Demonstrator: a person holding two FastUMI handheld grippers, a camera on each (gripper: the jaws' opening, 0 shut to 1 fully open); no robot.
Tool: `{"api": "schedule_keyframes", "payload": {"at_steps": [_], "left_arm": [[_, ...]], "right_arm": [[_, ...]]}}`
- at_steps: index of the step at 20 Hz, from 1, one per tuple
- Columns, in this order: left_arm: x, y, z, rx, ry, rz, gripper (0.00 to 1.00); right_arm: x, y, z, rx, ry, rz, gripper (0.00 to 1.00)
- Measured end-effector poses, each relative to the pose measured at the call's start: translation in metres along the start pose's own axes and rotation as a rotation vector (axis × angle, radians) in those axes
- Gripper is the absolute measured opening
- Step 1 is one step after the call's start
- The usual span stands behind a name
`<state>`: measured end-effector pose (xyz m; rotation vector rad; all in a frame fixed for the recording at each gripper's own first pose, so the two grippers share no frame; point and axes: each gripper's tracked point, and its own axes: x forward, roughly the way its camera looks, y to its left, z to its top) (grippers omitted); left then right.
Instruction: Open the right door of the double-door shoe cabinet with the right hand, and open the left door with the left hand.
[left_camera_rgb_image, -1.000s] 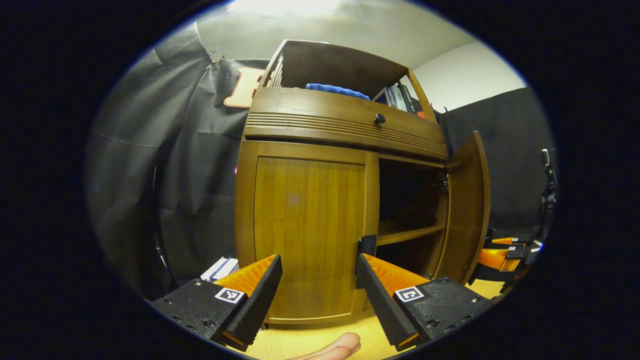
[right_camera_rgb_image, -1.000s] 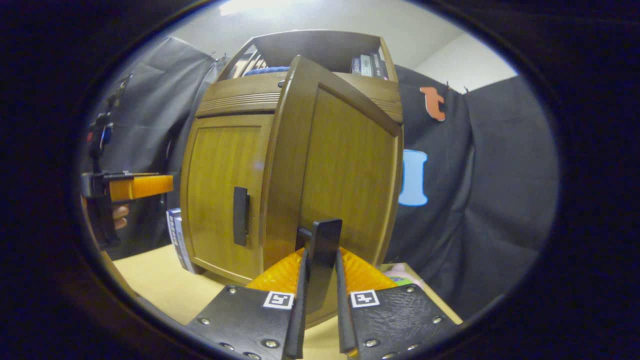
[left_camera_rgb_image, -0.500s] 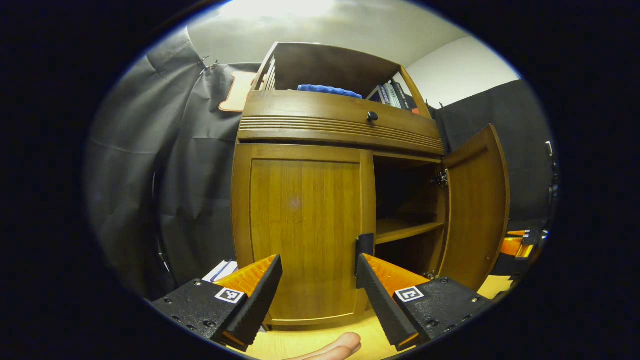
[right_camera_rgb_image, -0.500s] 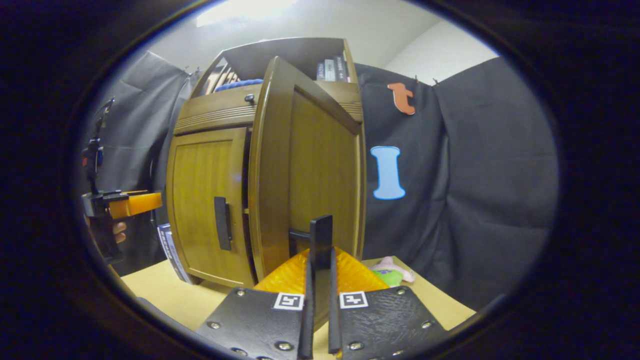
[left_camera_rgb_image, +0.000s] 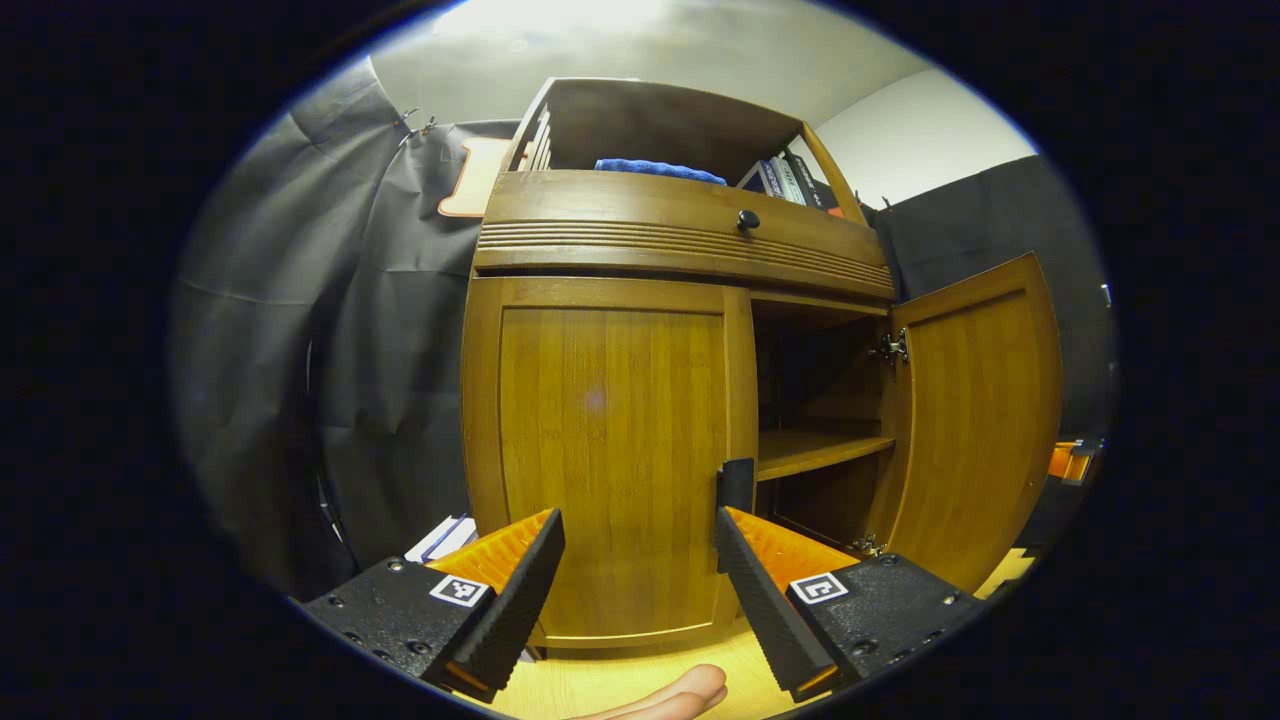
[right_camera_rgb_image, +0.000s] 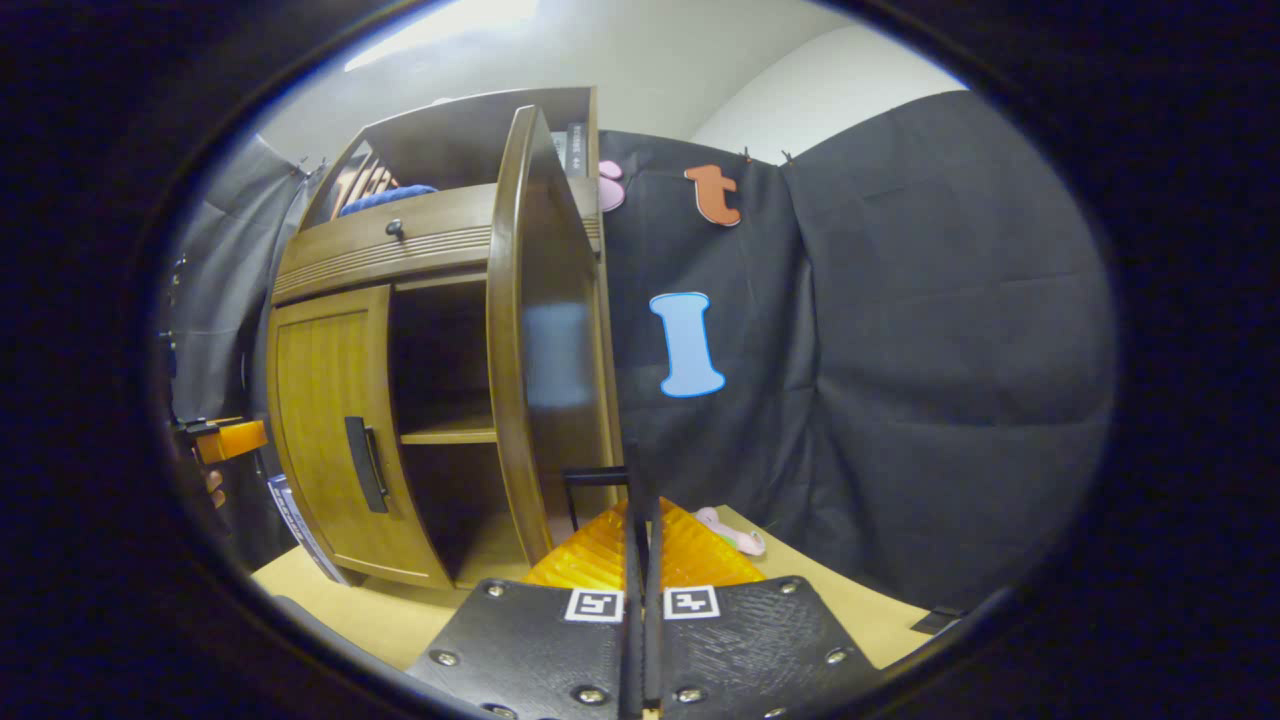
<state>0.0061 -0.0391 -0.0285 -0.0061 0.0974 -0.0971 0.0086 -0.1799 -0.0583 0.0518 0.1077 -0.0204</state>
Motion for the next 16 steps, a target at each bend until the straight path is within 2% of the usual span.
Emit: {"api": "schedule_keyframes", "payload": {"at_steps": [7, 13, 16], "left_arm": [[0.003, -0.007, -0.009, 0.007, 0.017, -0.007, 0.94], [0.009, -0.012, -0.013, 0.022, 0.022, -0.002, 0.94], [0.012, -0.014, -0.016, 0.020, 0.027, 0.006, 0.93]], "right_arm": [[0.015, -0.041, 0.006, -0.085, 0.038, 0.129, 0.01], [0.027, -0.056, 0.008, -0.097, 0.043, 0.229, 0.01], [0.030, -0.061, 0.005, -0.066, 0.034, 0.273, 0.01]]}}
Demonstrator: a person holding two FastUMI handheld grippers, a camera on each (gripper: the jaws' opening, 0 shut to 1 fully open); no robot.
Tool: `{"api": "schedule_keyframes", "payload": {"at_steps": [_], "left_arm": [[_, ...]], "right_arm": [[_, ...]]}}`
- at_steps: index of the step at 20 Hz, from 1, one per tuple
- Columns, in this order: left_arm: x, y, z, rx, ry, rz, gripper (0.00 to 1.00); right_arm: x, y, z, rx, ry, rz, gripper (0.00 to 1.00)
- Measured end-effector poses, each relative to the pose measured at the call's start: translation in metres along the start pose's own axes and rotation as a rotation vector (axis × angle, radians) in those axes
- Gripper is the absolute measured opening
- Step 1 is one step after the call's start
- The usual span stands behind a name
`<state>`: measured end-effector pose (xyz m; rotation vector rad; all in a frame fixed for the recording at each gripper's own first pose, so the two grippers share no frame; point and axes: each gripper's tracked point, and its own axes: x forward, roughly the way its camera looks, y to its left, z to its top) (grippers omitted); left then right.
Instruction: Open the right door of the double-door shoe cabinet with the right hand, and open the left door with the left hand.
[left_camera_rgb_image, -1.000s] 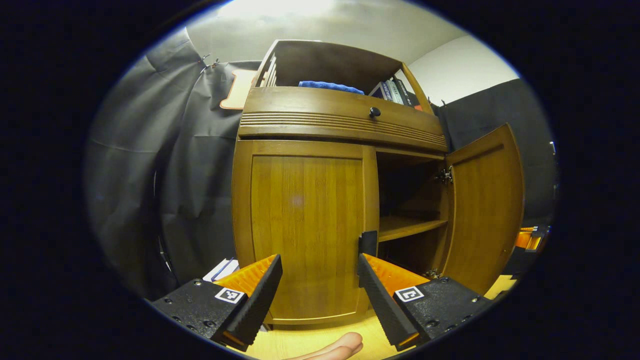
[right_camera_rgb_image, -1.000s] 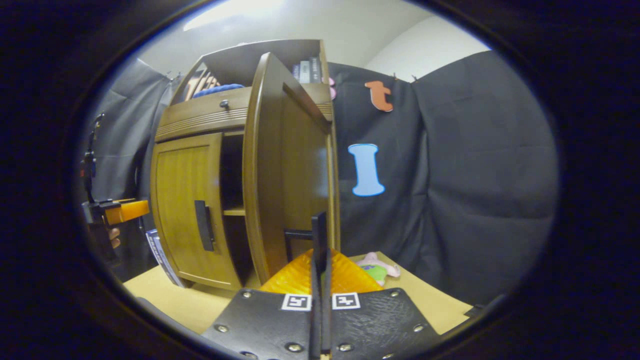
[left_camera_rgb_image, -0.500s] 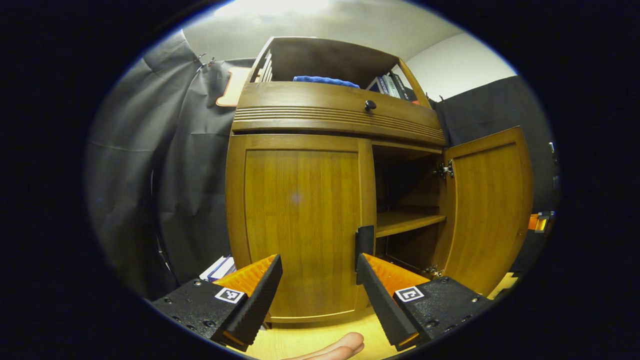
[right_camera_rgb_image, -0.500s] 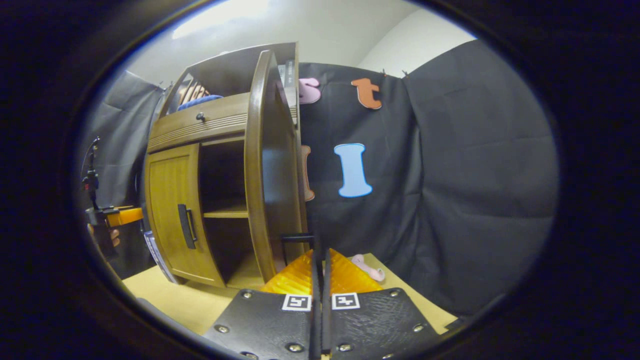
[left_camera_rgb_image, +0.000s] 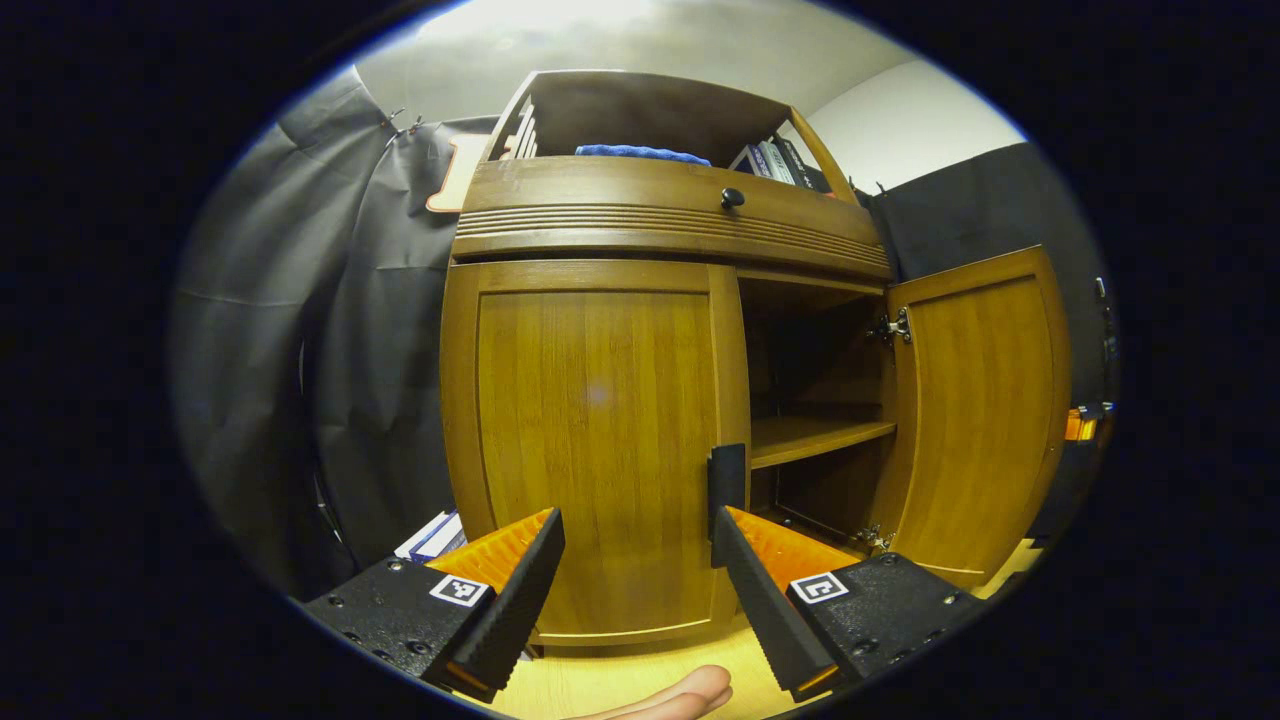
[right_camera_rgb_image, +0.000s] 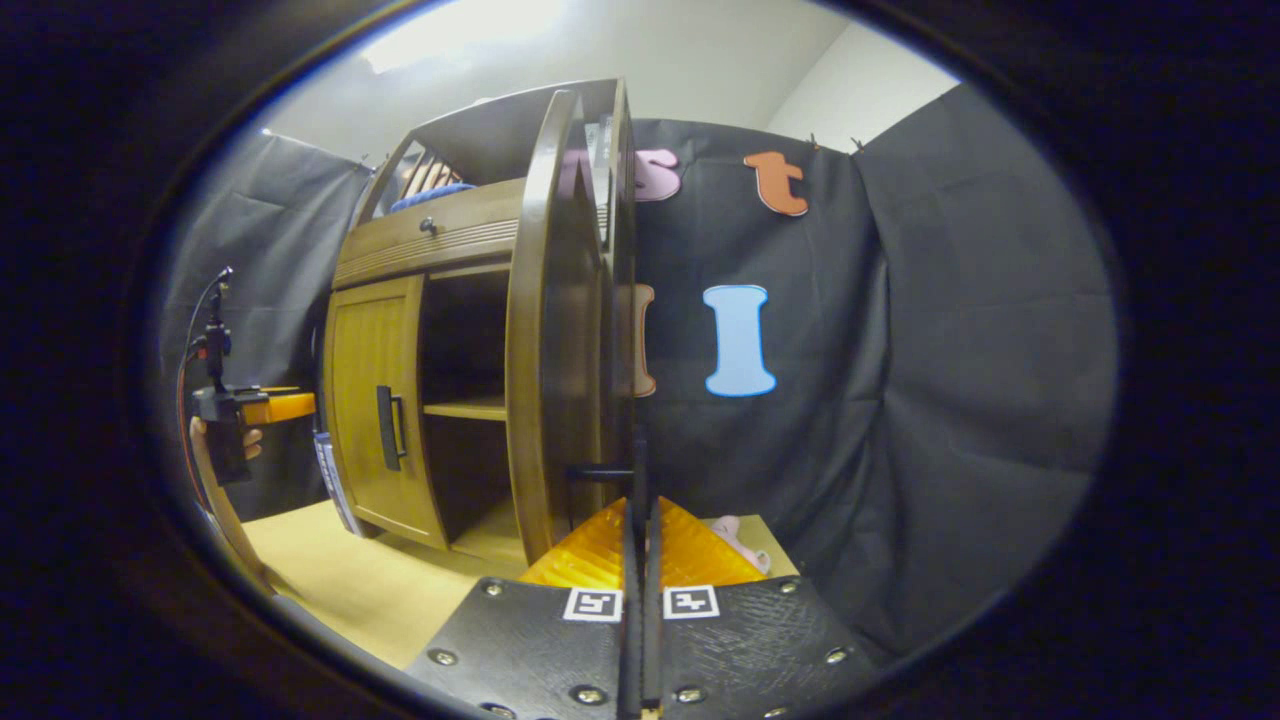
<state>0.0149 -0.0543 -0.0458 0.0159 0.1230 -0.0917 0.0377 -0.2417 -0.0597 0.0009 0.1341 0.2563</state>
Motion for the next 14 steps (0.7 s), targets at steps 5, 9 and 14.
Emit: {"api": "schedule_keyframes", "payload": {"at_steps": [5, 9, 14], "left_arm": [[0.009, -0.011, -0.012, -0.001, 0.023, -0.008, 0.94], [0.012, -0.021, -0.023, -0.009, 0.042, -0.022, 0.94], [0.010, -0.015, -0.025, -0.013, 0.042, 0.021, 0.94]], "right_arm": [[-0.002, 0.011, -0.002, 0.039, -0.052, -0.020, 0.01], [-0.006, 0.016, -0.002, 0.041, -0.088, -0.061, 0.01], [-0.021, 0.010, -0.002, -0.088, -0.086, -0.172, 0.02]]}}
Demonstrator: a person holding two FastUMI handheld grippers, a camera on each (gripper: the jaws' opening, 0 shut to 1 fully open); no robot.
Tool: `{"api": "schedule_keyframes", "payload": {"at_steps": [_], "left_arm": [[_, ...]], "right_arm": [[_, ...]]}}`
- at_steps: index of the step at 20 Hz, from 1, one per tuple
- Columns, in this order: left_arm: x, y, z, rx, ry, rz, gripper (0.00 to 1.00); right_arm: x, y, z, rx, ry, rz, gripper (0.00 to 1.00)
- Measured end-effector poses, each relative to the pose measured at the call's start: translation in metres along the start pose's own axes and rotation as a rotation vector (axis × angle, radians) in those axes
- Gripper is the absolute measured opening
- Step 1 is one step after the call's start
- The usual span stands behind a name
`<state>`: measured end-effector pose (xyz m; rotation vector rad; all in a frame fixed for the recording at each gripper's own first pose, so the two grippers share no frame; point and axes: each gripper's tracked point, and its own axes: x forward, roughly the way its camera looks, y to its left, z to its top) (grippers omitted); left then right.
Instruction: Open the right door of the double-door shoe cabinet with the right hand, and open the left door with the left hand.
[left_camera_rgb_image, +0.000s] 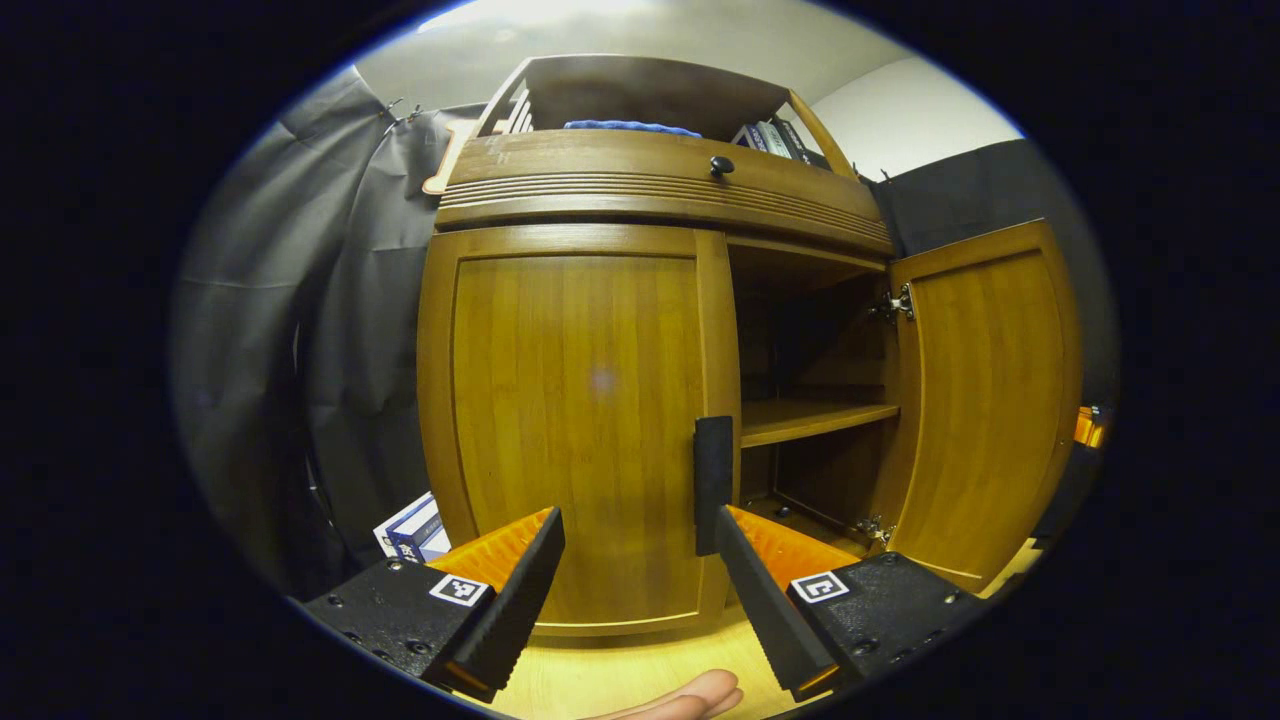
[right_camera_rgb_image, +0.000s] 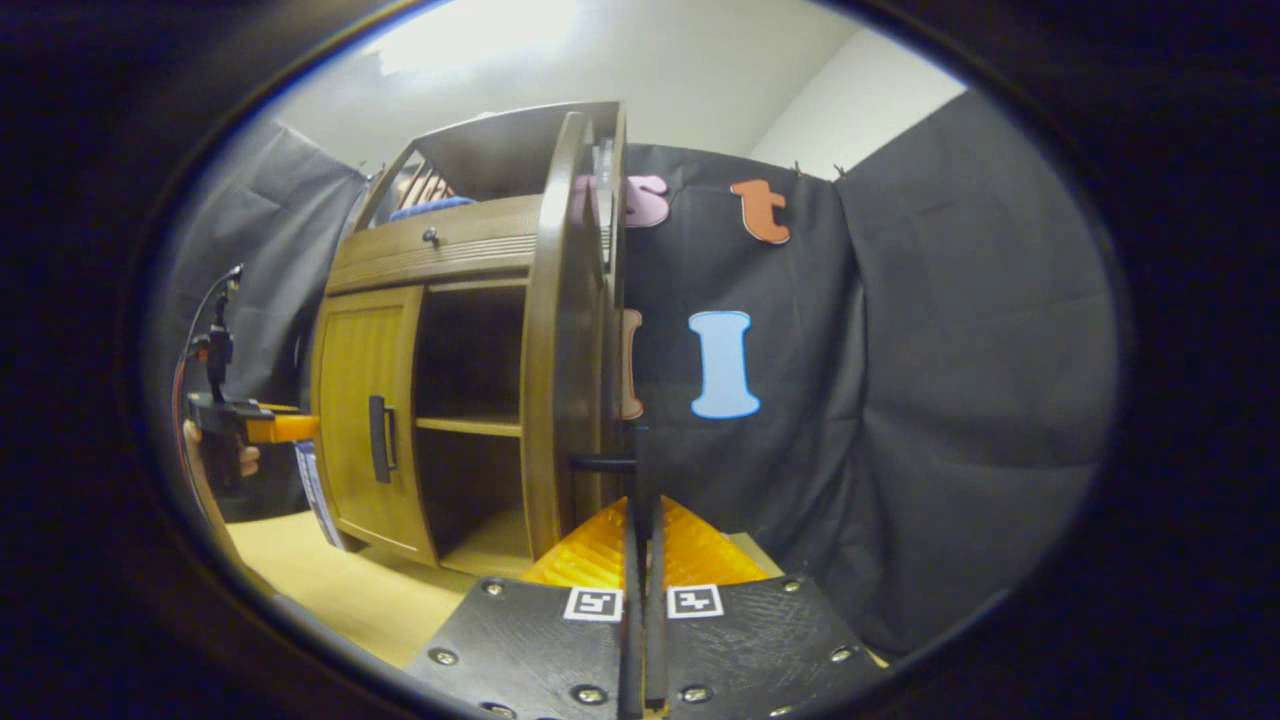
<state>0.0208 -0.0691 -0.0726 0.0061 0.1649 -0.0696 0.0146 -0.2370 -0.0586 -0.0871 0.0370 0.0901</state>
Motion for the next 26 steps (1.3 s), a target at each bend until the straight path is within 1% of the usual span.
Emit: {"api": "schedule_keyframes", "payload": {"at_steps": [1, 2, 4, 6, 8, 10, 12, 14, 15, 16, 18, 20, 21, 22, 23, 24, 25, 26], "left_arm": [[0.000, -0.002, -0.002, -0.003, 0.003, -0.001, 0.94], [0.001, -0.006, -0.005, -0.002, 0.012, -0.010, 0.93], [0.006, -0.015, -0.011, 0.005, 0.024, -0.030, 0.93], [0.012, -0.016, -0.018, -0.002, 0.036, -0.001, 0.94], [0.024, -0.026, -0.017, -0.028, 0.032, -0.002, 0.93], [0.040, -0.035, -0.012, -0.041, 0.019, 0.002, 0.93], [0.058, -0.046, -0.010, -0.027, 0.015, -0.012, 0.93], [0.075, -0.058, -0.014, -0.023, 0.032, -0.037, 0.94], [0.084, -0.061, -0.015, -0.023, 0.032, -0.031, 0.94], [0.093, -0.061, -0.014, -0.017, 0.024, -0.022, 0.94], [0.107, -0.058, -0.017, 0.007, 0.028, -0.002, 0.94], [0.115, -0.047, -0.012, 0.014, -0.009, 0.052, 0.94], [0.118, -0.045, -0.008, 0.019, -0.039, 0.064, 0.92], [0.126, -0.052, -0.011, 0.001, -0.021, 0.011, 0.80], [0.127, -0.058, -0.016, -0.008, 0.009, -0.018, 0.68], [0.119, -0.057, -0.015, 0.009, 0.027, -0.016, 0.57], [0.128, -0.056, -0.018, 0.025, 0.034, -0.025, 0.45], [0.124, -0.056, -0.019, 0.032, 0.051, -0.034, 0.34]], "right_arm": [[-0.009, -0.004, 0.005, 0.014, -0.008, -0.012, 0.10], [-0.019, -0.010, 0.010, 0.050, -0.016, -0.031, 0.18], [-0.032, -0.018, 0.015, 0.134, -0.011, -0.039, 0.34], [-0.054, -0.026, 0.012, 0.152, -0.005, -0.064, 0.67], [-0.072, -0.027, 0.015, 0.133, -0.018, -0.087, 1.00], [-0.086, -0.017, 0.022, 0.114, -0.037, -0.081, 1.00], [-0.097, -0.002, 0.022, 0.104, -0.029, -0.062, 1.00], [-0.107, 0.000, 0.025, 0.086, -0.023, -0.083, 1.00], [-0.110, 0.004, 0.027, 0.073, -0.028, -0.086, 0.97], [-0.113, 0.009, 0.034, 0.066, -0.033, -0.085, 1.00], [-0.120, 0.018, 0.040, 0.073, -0.029, -0.076, 1.00], [-0.126, 0.023, 0.042, 0.077, -0.013, -0.082, 1.00], [-0.128, 0.028, 0.043, 0.069, -0.009, -0.070, 1.00], [-0.131, 0.035, 0.045, 0.067, -0.008, -0.056, 1.00], [-0.133, 0.042, 0.049, 0.074, -0.011, -0.040, 1.00], [-0.135, 0.050, 0.054, 0.087, -0.016, -0.022, 0.99], [-0.137, 0.056, 0.059, 0.099, -0.024, -0.011, 0.97], [-0.139, 0.058, 0.065, 0.108, -0.032, -0.009, 1.00]]}}
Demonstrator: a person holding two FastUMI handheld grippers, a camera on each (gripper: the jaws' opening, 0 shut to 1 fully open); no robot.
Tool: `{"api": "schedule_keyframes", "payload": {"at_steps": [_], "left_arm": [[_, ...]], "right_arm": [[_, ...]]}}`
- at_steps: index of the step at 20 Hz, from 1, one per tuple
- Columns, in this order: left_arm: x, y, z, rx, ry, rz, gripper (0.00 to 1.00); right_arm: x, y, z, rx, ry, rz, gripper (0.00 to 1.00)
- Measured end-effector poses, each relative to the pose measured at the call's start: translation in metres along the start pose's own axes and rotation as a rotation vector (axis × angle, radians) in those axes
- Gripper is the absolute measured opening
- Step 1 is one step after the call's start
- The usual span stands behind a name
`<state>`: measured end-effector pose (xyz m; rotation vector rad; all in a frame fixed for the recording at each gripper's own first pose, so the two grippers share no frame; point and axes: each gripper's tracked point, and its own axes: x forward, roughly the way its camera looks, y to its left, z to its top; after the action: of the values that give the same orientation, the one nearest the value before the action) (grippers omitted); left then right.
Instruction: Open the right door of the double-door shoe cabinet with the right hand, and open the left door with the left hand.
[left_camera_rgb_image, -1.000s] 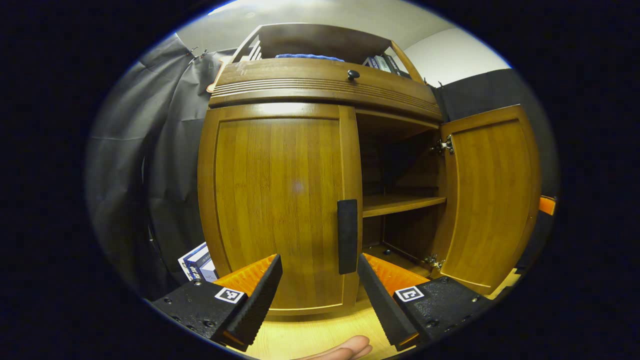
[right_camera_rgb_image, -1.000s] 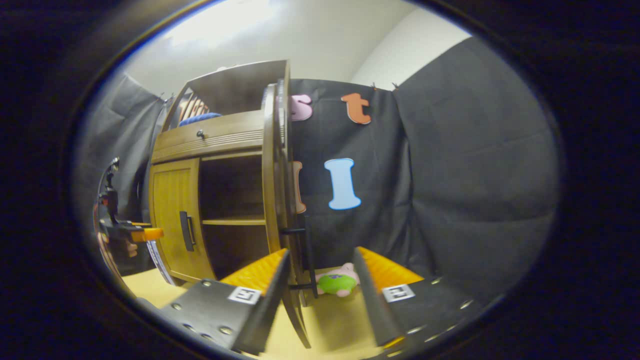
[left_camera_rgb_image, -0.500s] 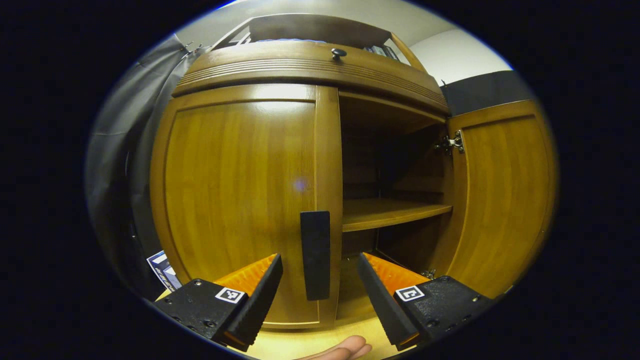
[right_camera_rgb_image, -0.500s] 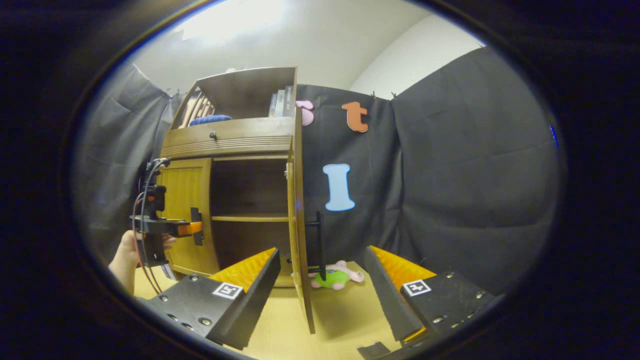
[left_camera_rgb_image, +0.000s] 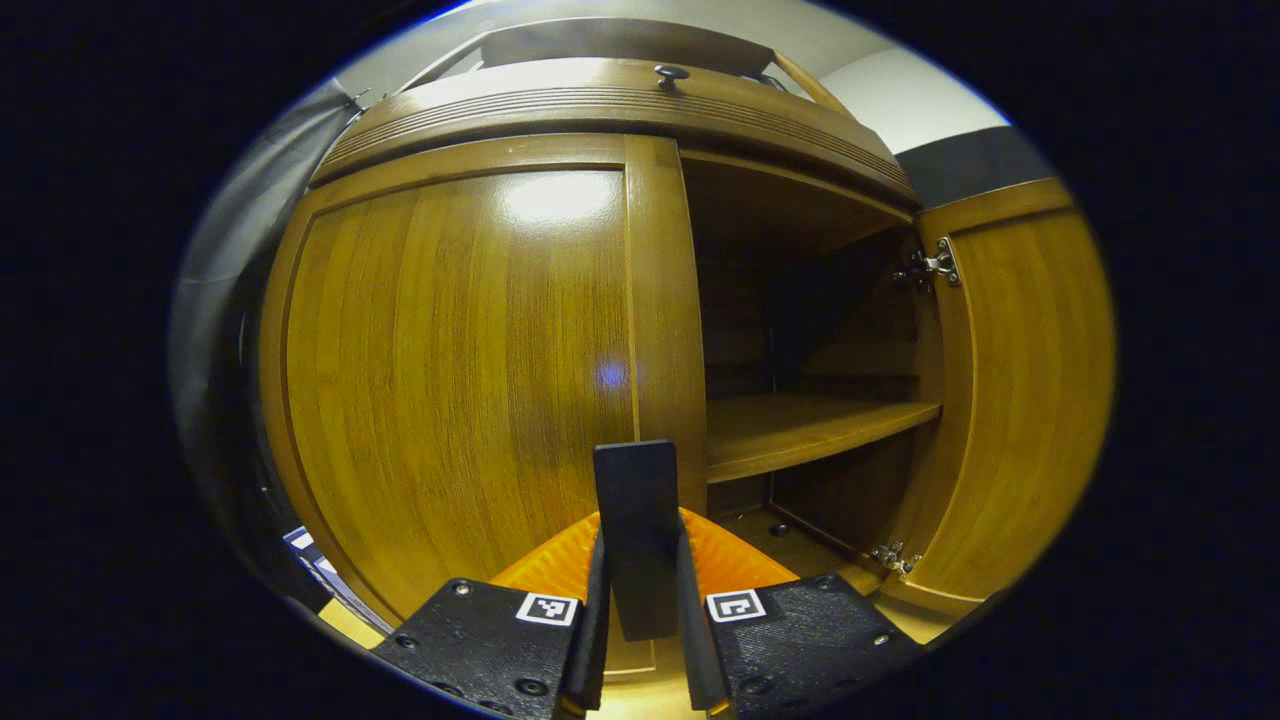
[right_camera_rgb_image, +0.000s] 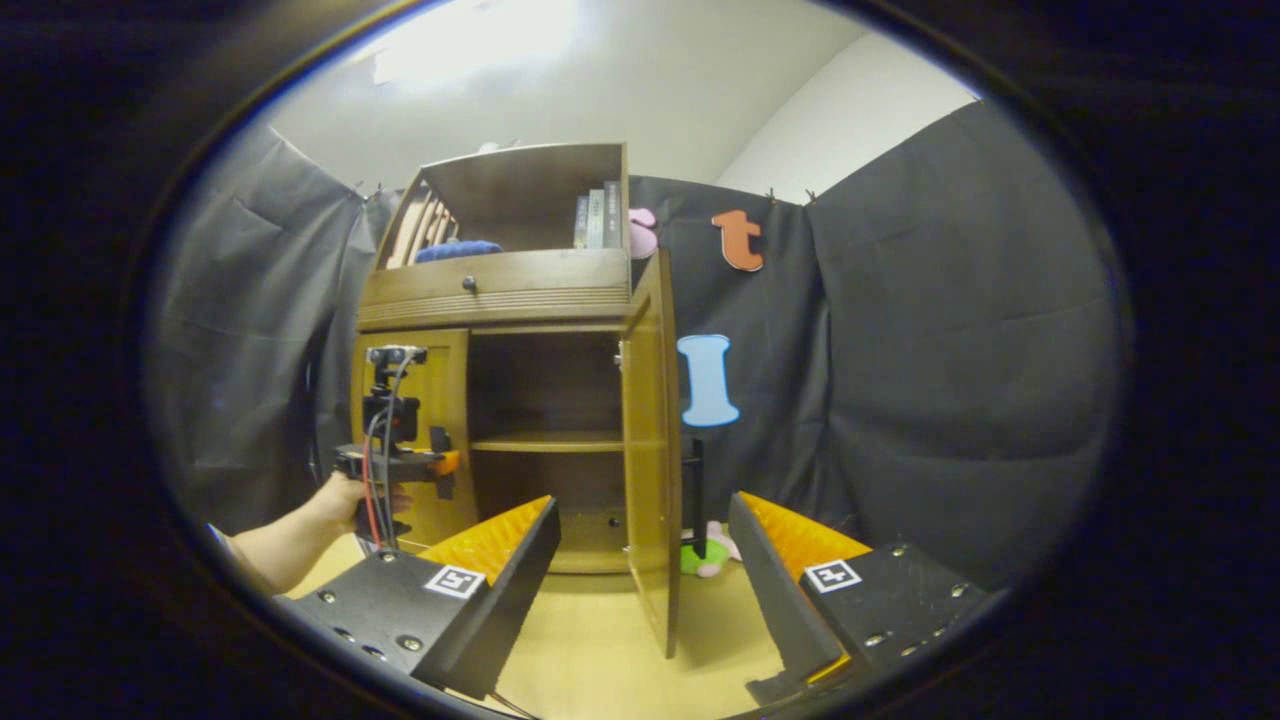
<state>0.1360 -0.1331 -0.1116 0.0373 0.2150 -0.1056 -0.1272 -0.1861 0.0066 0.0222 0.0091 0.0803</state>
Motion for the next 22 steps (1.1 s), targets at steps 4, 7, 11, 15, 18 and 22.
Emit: {"api": "schedule_keyframes", "payload": {"at_steps": [4, 7, 11, 15, 18, 22], "left_arm": [[-0.024, -0.005, 0.000, -0.006, 0.018, -0.044, 0.31], [-0.045, -0.005, -0.001, -0.010, 0.027, -0.068, 0.33], [-0.071, -0.003, -0.002, -0.012, 0.037, -0.092, 0.31], [-0.096, 0.001, -0.002, -0.012, 0.044, -0.111, 0.31], [-0.114, 0.006, -0.002, -0.008, 0.060, -0.106, 0.34], [-0.134, 0.013, -0.004, 0.009, 0.063, -0.102, 0.33]], "right_arm": [[-0.004, 0.003, 0.009, 0.024, -0.008, -0.006, 1.00], [-0.009, -0.004, 0.007, 0.029, 0.003, -0.044, 1.00], [-0.009, -0.008, 0.006, 0.040, 0.014, -0.070, 1.00], [-0.007, -0.002, 0.005, 0.035, 0.016, -0.061, 1.00], [-0.005, 0.007, 0.001, 0.040, 0.020, -0.043, 1.00], [-0.004, 0.012, -0.007, 0.032, 0.032, -0.039, 1.00]]}}
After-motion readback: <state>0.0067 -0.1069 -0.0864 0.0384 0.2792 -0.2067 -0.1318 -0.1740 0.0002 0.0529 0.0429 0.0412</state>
